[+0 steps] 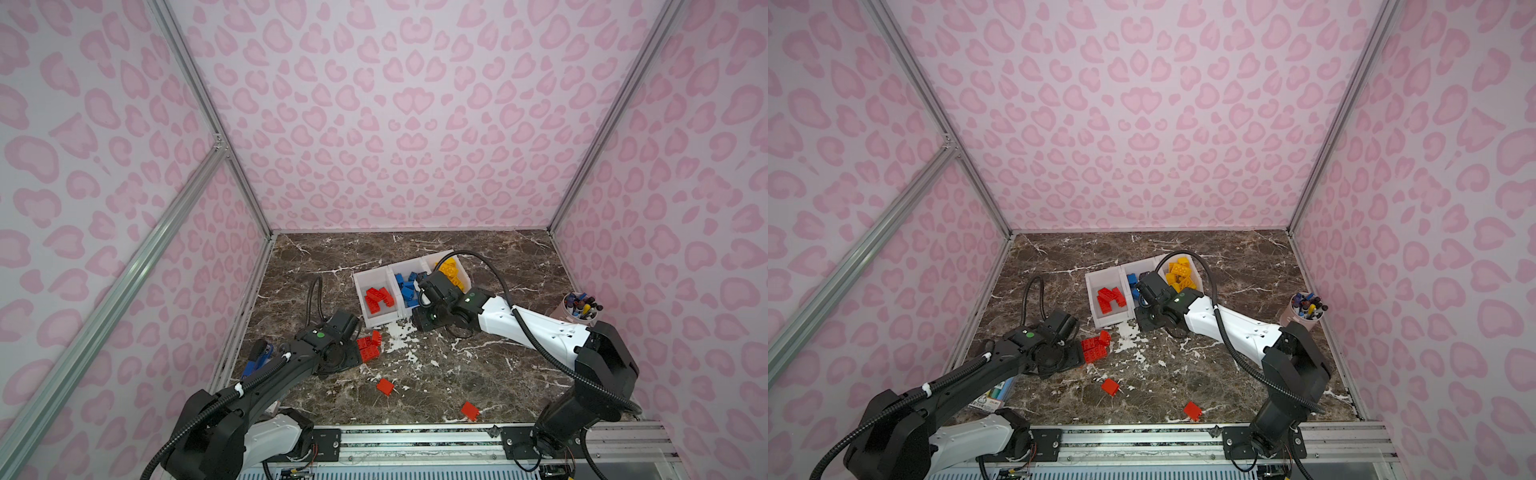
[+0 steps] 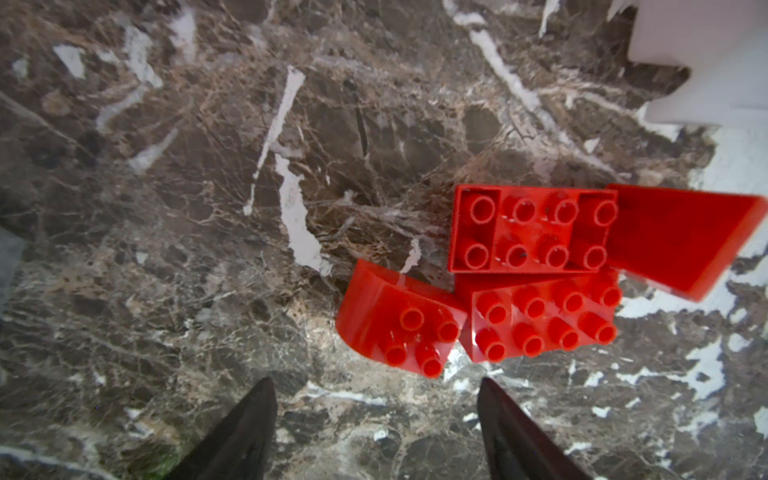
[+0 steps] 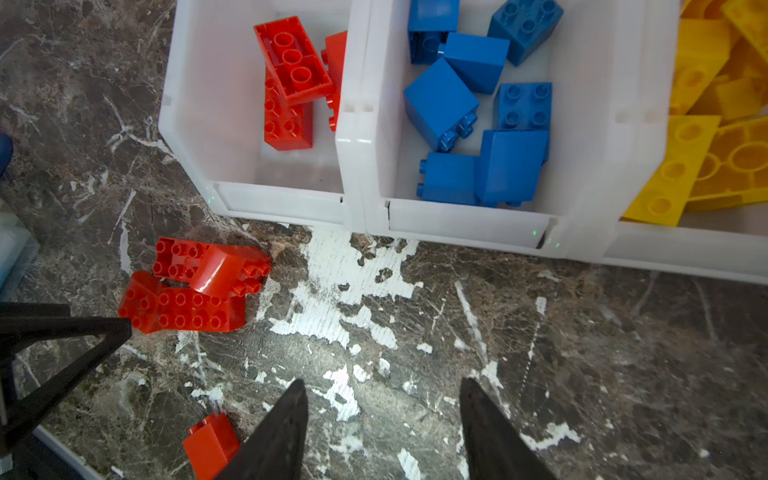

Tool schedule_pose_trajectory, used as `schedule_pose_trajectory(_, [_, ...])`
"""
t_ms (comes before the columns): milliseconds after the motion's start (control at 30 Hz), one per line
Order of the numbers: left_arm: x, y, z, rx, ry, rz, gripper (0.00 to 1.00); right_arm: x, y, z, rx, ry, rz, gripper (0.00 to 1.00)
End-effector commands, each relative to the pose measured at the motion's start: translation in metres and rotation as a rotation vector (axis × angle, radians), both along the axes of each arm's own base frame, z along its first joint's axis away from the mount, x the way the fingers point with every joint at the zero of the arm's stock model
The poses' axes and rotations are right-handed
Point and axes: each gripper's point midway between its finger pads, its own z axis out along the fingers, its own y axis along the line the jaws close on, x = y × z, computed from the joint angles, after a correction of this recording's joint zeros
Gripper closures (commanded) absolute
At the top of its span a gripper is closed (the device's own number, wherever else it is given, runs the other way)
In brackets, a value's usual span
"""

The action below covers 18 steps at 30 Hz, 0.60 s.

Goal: Sort the legos into containers by color
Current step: Pick up the lego from the center of the table.

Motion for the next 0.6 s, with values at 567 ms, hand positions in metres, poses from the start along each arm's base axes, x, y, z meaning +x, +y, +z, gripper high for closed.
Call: schedule_pose_trajectory(567, [0.030, 0.041, 0.048, -0.012, -0.176, 0.226, 0.20, -0.017, 0.123, -0.049, -0.079, -0.005, 0.357, 0.42])
